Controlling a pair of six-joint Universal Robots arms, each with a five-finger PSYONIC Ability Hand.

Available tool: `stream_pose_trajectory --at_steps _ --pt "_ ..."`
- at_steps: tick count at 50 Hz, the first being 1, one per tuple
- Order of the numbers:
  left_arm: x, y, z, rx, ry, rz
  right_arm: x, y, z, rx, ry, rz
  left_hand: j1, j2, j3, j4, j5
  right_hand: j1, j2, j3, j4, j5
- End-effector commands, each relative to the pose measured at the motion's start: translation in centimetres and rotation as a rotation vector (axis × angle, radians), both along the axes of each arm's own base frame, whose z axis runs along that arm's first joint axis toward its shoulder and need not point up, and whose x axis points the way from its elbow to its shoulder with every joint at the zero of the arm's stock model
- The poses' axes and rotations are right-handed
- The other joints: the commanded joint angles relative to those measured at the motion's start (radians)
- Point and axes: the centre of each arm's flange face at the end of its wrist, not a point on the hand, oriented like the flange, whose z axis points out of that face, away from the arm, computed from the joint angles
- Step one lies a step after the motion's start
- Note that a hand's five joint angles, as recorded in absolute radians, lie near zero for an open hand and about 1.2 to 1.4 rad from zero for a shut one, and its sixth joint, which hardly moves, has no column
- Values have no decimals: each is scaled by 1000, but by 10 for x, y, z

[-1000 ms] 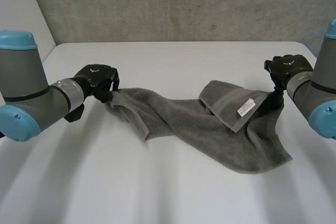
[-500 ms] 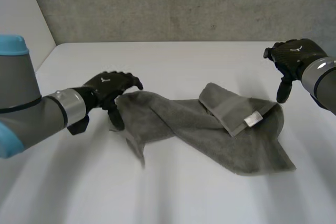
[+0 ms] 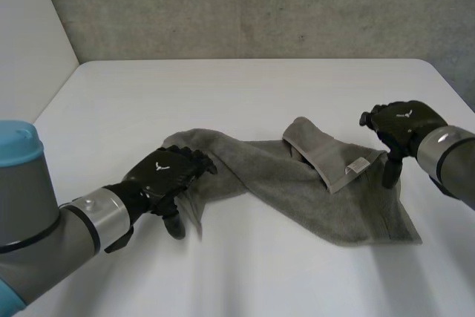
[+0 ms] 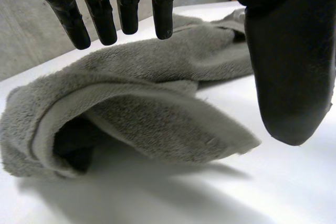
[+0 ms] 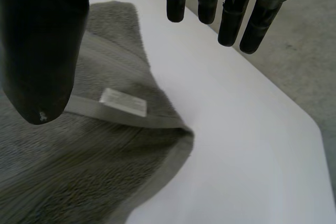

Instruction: Fold the towel.

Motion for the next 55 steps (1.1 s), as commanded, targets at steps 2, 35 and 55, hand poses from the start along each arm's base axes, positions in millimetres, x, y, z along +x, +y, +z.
stream_pose_trajectory --at_steps 2,35,55 --pt "-15 3 -26 -93 -123 -30 -3 21 -18 20 -6 17 -29 -15 -19 -25 0 -53 -75 -72 -80 -67" --pt "-7 -27 6 -246 -36 117 -12 47 -45 70 -4 19 910 924 920 915 939 -53 -75 -72 -80 -67" --pt "41 -89 9 -42 223 413 -31 59 -51 163 -17 99 893 907 902 897 922 -49 -71 -67 -76 -63"
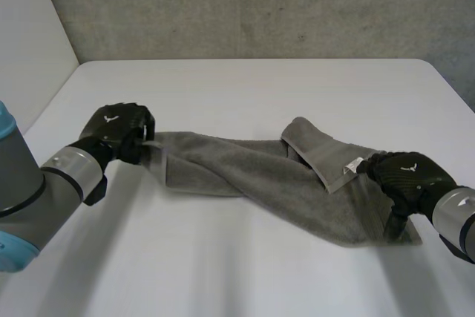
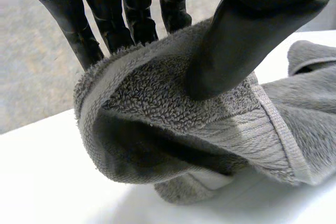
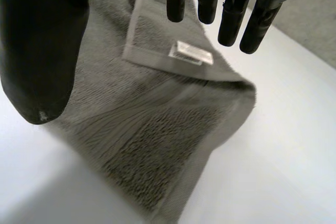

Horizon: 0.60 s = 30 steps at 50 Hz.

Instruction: Fold the towel.

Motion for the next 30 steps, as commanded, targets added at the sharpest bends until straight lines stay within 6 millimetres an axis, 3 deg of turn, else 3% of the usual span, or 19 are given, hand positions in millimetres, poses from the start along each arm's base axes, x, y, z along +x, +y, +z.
stream_pose_trajectory --at_steps 1,20,30 --pt "9 -14 -8 62 72 54 -5 11 -15 45 59 68 12 13 17 13 8 -40 -62 -59 -67 -54" --pt "18 -18 -11 100 124 92 -7 2 -49 -6 105 86 6 8 11 8 2 241 220 223 215 228" --pt "18 -17 -12 106 123 93 -5 -3 -53 -38 95 86 1 2 5 2 -4 339 317 320 312 325"
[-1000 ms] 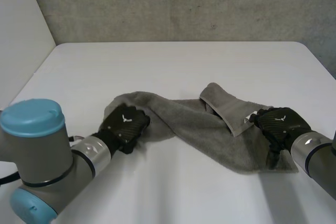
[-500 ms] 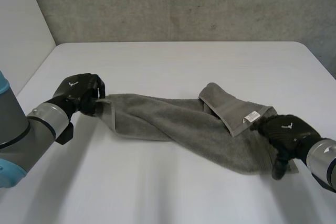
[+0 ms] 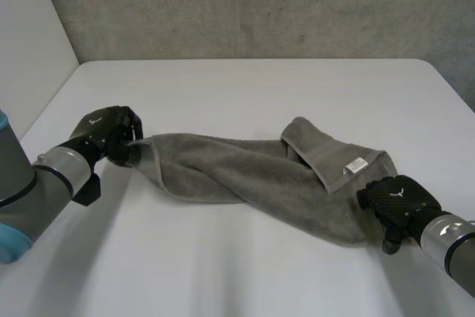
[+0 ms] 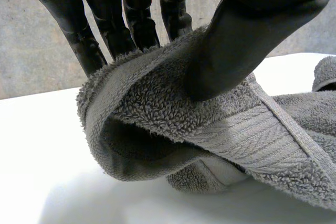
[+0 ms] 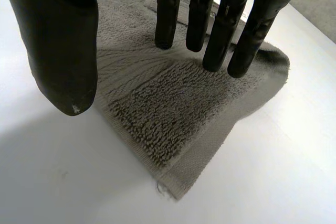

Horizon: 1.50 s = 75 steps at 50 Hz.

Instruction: Fold the towel.

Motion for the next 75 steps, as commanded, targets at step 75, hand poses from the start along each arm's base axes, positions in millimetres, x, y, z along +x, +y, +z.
stream_pose_trajectory --at_steps 75 --pt "23 0 161 -248 288 -4 11 -48 248 -411 -202 -41 27 28 31 28 23 858 860 857 858 852"
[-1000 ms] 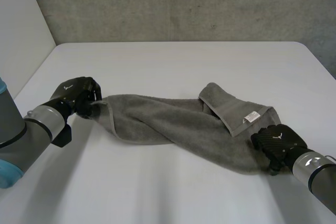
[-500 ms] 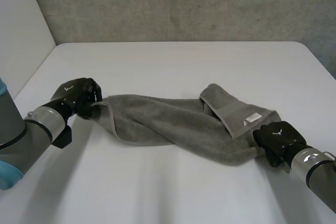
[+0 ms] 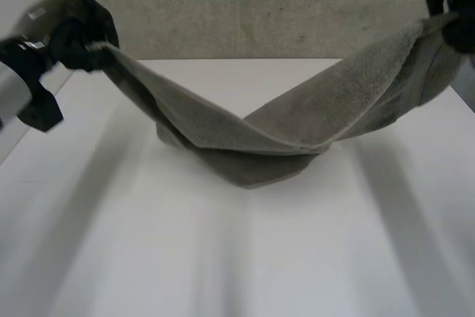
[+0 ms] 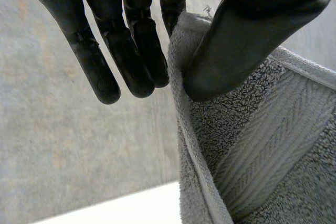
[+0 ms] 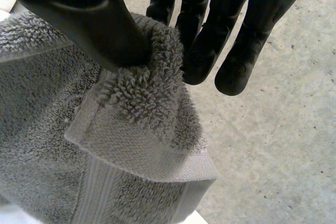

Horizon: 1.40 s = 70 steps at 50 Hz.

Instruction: Fold the towel.

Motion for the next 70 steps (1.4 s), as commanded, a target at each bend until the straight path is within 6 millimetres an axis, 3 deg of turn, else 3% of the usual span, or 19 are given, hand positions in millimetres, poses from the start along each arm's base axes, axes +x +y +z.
stream_pose_trajectory --at_steps 1,9,15,18,20,25,29,31,34,36,37,39,40,42,44,45,50,61,70 --pt "16 -21 3 40 94 44 3 -30 -14 122 66 -6 18 18 18 13 18 77 116 90 64 64" --pt "7 -75 -58 206 79 47 32 -66 -58 221 114 54 21 21 21 16 20 77 116 90 64 64" --pt "-3 -111 -59 165 91 32 72 -101 -51 44 64 38 33 33 32 28 32 77 116 90 64 64" --pt "-15 -131 -31 58 140 3 79 -112 -38 -57 24 18 50 51 50 45 50 77 116 90 64 64" --pt "-15 -146 21 -111 210 18 82 -128 6 -314 -71 -16 56 57 56 51 56 77 116 90 64 64" --pt "-9 -142 101 -379 301 48 81 -126 69 -665 -200 -42 47 48 47 43 47 77 116 90 64 64" --pt "-7 -135 123 -462 323 46 80 -116 80 -707 -217 -36 47 48 47 43 47 77 116 90 64 64" --pt "-9 -132 124 -466 323 40 81 -118 61 -635 -187 -32 47 48 47 43 47 77 116 90 64 64" --pt "-10 -133 109 -409 309 45 83 -119 23 -486 -132 -21 44 45 44 40 44 77 116 90 64 64" --pt "-11 -139 66 -269 271 58 83 -117 -1 -384 -91 -6 41 42 41 37 41 77 116 90 64 64" --pt "-11 -139 66 -269 271 59 83 -117 -1 -383 -91 -6 41 42 41 37 41 77 116 90 64 64" --pt "-12 -135 18 -119 231 43 85 -109 -55 -161 -2 38 38 39 38 34 38 77 116 90 64 64" --pt "-12 -135 18 -118 231 43 85 -109 -55 -160 -1 39 38 39 38 34 38 77 116 90 64 64" --pt "-14 -131 -6 -49 209 21 82 -95 -108 57 82 68 38 39 38 34 38 77 116 90 64 64" --pt "-15 -120 -54 80 154 -11 79 -86 -133 151 127 75 38 39 38 34 38 77 116 90 64 64" --pt "-15 -120 -54 81 153 -12 79 -86 -133 152 128 76 38 39 38 34 38 77 116 90 64 64" --pt "-12 -81 -140 285 -39 -44 61 -47 -215 411 286 99 33 33 32 28 32 77 116 90 64 64" --pt "9 -65 -161 347 -114 -1 38 -40 -233 477 280 68 30 30 29 25 29 77 116 90 64 64" --pt "30 -54 -121 288 -85 -3 22 -28 -170 351 216 55 32 33 32 28 32 77 116 90 64 64"
